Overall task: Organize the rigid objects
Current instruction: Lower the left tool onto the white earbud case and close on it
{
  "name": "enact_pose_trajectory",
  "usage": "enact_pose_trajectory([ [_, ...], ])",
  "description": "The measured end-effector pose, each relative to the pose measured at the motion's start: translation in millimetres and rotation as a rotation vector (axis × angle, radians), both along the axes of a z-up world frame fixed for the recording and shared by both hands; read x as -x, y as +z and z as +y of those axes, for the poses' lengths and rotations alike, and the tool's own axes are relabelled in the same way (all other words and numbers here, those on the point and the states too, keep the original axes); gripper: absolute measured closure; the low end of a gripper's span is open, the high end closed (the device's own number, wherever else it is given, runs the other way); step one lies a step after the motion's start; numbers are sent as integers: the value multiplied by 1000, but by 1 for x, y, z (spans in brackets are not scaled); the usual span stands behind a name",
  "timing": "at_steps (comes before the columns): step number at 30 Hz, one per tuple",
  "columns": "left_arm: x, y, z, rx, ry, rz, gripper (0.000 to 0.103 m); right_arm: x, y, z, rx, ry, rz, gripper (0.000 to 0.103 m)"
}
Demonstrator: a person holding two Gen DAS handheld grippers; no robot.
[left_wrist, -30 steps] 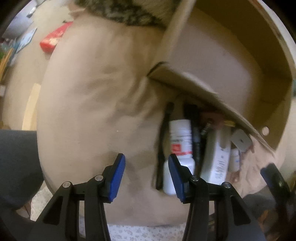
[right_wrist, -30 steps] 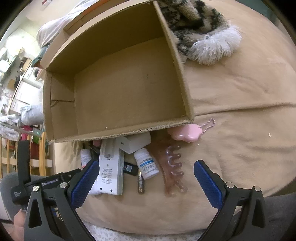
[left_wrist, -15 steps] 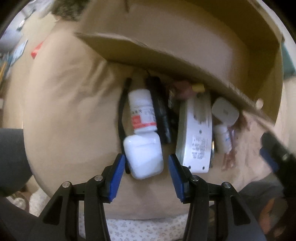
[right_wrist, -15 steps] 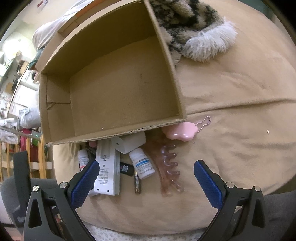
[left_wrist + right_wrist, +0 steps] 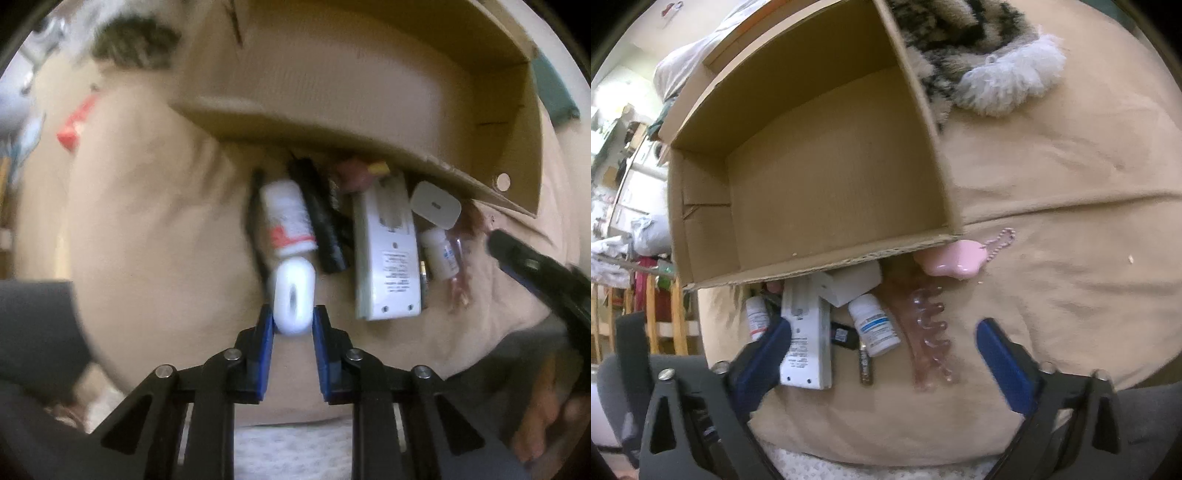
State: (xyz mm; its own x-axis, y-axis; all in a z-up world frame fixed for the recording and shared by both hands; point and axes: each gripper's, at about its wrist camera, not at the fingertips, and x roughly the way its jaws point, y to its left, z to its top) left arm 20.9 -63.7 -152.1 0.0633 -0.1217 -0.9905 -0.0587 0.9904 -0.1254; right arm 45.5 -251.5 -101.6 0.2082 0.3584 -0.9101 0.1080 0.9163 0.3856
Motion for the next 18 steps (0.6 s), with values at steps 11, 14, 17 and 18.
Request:
enact_pose_trajectory([
  [11, -26, -16, 23, 50, 89, 22, 82, -17, -27, 18, 33, 61, 101, 58],
  [14, -35, -19, 31, 8, 86, 20, 65, -15, -29, 18, 31, 56, 106, 58],
  [17, -41, -28, 43, 22, 102, 72, 61, -14, -29, 15, 31, 48, 106, 58],
  [18, -42, -31, 40, 7, 95, 75, 61, -14, -30, 15, 33, 47, 107, 58],
])
